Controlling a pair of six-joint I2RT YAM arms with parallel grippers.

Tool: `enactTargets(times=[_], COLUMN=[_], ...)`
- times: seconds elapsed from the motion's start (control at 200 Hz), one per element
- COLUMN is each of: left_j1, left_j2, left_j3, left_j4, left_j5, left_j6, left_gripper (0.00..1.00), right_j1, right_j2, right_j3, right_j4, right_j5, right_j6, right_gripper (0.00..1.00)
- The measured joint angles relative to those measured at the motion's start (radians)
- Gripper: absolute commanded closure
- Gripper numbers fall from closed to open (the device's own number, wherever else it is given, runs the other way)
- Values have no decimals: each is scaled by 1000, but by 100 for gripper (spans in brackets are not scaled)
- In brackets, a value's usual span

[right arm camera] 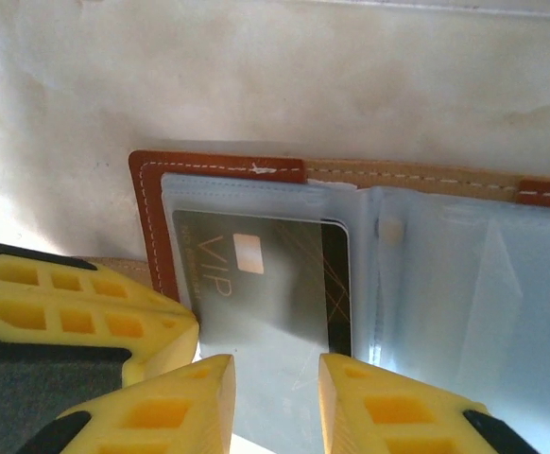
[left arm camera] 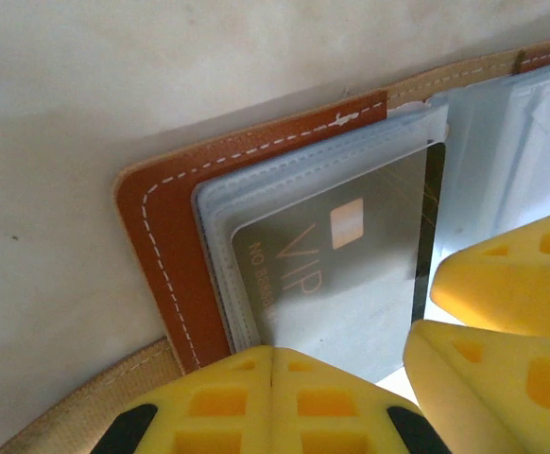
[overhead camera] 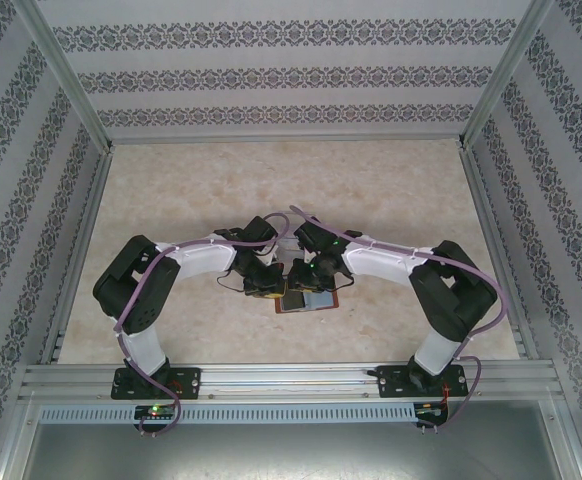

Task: Take the credit cards out of the card holder

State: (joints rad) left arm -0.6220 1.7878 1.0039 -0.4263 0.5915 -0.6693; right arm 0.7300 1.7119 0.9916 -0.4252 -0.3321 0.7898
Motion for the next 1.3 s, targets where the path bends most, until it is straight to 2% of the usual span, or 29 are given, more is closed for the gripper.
enactTargets(times=[1.299], left_j1=[-6], left_j2=[0], left_j3=[72], left_j4=[-95], left_j5=[-76], left_j6=[36], left_gripper=[97], right_j1=[-2], right_j2=[-36], right_j3=[-9], right_j4=[-70], right_j5=[47], right_j6=[-4], right_gripper=[68])
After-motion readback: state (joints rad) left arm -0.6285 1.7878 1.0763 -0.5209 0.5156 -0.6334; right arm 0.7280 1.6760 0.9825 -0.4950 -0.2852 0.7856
